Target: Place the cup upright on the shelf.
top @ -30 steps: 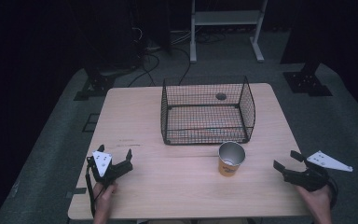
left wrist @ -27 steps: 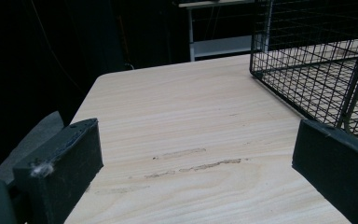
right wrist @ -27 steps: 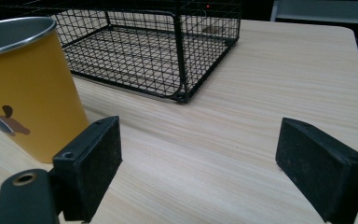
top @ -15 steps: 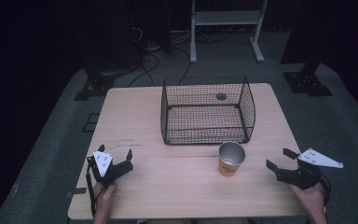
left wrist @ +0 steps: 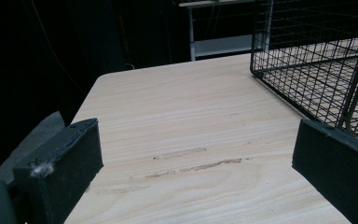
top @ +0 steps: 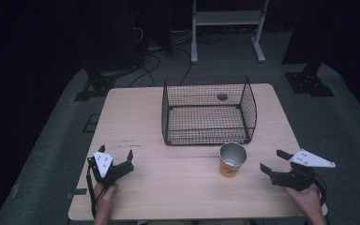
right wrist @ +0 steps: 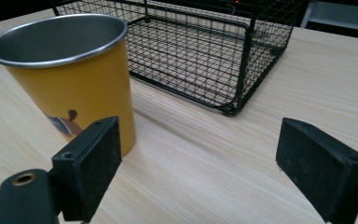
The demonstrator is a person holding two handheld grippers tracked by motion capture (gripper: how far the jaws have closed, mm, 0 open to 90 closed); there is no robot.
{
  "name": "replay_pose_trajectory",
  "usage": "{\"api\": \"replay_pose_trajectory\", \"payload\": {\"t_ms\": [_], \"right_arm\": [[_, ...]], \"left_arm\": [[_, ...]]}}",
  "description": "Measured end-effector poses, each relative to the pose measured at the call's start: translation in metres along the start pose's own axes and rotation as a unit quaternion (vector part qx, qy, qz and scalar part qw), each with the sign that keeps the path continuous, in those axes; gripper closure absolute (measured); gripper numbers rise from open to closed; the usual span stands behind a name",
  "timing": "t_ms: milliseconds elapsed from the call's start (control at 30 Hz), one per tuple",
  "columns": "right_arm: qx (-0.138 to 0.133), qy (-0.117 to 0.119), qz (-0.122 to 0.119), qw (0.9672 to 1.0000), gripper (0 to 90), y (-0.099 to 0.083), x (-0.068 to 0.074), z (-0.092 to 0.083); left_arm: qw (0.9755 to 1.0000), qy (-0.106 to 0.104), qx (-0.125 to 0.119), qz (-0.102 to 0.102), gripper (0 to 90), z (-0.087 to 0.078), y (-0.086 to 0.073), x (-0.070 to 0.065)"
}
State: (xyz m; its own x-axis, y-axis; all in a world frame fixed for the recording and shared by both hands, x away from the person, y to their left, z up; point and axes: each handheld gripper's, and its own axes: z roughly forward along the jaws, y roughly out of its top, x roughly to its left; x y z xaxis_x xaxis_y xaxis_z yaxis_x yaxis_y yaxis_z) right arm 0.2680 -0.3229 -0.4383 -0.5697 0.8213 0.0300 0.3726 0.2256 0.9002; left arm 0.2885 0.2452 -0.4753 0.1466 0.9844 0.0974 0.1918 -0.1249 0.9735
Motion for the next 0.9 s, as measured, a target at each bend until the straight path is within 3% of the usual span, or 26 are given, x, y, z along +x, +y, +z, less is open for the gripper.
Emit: {"api": "replay_pose_trajectory", "payload": {"t_ms": [700,900], "right_arm": [[0.015,0.034,-0.026,0.9989,13.1,0.003,0.024,0.009],[0.022,0.057,-0.035,0.9976,12.6,0.002,0.036,0.014]], "left_arm": [[1.0,0.001,-0.001,0.0,0.8,0.0,0.0,0.0],[1.0,0.001,-0.001,0.0,0.8,0.0,0.0,0.0]]}}
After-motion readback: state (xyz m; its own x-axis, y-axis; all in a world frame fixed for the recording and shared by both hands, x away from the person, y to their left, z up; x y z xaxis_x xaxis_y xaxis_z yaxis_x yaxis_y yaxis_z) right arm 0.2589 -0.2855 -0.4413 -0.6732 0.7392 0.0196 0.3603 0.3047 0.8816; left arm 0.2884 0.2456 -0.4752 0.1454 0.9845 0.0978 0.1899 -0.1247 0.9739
